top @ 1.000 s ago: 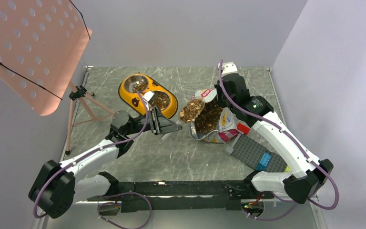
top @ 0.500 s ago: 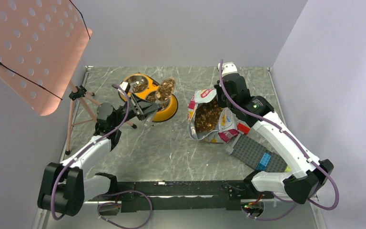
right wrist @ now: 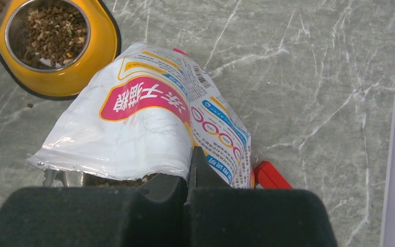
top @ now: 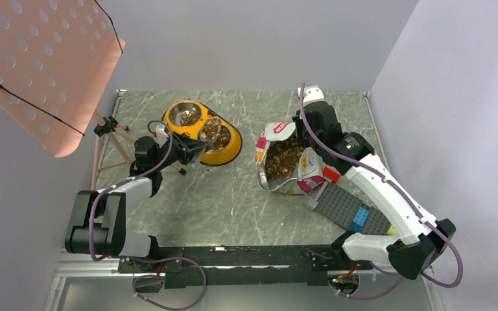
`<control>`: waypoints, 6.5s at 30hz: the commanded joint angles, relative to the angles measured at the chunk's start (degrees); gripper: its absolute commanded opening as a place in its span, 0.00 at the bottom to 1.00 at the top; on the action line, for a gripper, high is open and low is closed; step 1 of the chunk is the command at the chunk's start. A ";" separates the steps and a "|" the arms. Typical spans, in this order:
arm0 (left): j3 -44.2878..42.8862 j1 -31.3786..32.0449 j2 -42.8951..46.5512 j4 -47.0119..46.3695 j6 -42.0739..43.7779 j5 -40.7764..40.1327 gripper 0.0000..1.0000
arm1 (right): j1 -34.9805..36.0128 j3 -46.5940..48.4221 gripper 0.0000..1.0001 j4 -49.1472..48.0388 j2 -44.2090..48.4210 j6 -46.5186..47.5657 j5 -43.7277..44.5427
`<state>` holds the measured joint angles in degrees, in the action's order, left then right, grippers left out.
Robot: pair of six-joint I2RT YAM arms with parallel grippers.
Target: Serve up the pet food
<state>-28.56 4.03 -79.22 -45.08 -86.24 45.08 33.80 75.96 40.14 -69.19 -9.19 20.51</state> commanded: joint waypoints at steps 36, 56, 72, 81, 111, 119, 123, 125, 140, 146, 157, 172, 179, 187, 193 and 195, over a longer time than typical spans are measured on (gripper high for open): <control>-50.48 1.68 -23.41 86.87 9.43 -13.61 0.00 | -0.85 0.50 0.00 -6.30 4.98 0.75 3.83; -73.33 5.17 -29.54 112.18 5.49 -18.41 0.00 | -1.24 -0.12 0.00 -6.52 5.94 0.76 3.70; -80.41 5.80 -28.77 118.53 2.12 -18.07 0.00 | -1.22 0.41 0.00 -6.04 6.51 0.58 3.31; -77.86 8.08 -24.80 114.95 7.50 -20.63 0.00 | -1.20 0.68 0.00 -6.10 6.37 0.57 2.78; -17.77 20.21 11.75 95.39 42.69 -49.08 0.08 | -1.26 0.98 0.00 -5.58 4.03 -0.43 0.29; -11.10 19.27 16.35 92.33 38.77 -46.08 0.56 | -1.33 0.82 0.00 -5.08 4.35 -0.47 0.83; -12.58 19.17 18.55 95.02 39.31 -47.00 0.65 | -1.26 0.83 0.00 -5.01 4.18 -0.86 0.43; -14.50 19.16 19.34 96.63 40.22 -47.22 0.70 | -1.28 1.06 0.00 -4.98 3.95 -0.91 0.25; -40.74 40.68 12.58 80.49 46.44 -34.15 0.94 | -1.33 2.11 0.00 -4.93 2.79 -1.22 -1.18; -52.02 49.01 0.17 82.42 48.50 -38.92 0.96 | -1.35 2.36 0.00 -4.51 3.22 -1.09 -1.33; -65.02 48.73 -14.77 100.54 46.51 -52.57 0.39 | -1.24 2.88 0.00 -1.41 3.78 -0.45 -6.37; -54.96 41.83 6.02 103.79 29.10 -61.13 0.00 | 16.14 11.29 0.42 4.17 -5.77 3.65 -21.83; -55.45 41.59 7.75 106.81 20.60 -60.29 0.00 | 20.30 11.86 1.00 8.72 -3.46 2.04 -27.06; -62.82 41.32 2.72 115.02 11.70 -60.00 0.00 | 28.84 1.00 1.00 8.94 4.19 -2.84 -23.39; -68.06 41.14 -0.97 114.47 9.72 -56.65 0.00 | 36.21 -1.06 1.00 10.54 2.90 -8.68 -5.63; -69.24 40.87 -1.72 114.51 9.62 -55.84 0.00 | 36.91 0.33 1.00 13.23 1.90 -11.98 1.08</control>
<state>-91.77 45.69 -81.30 71.53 -73.69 -11.97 68.51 75.42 47.86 -66.08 -13.21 7.01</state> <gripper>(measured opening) 0.011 0.994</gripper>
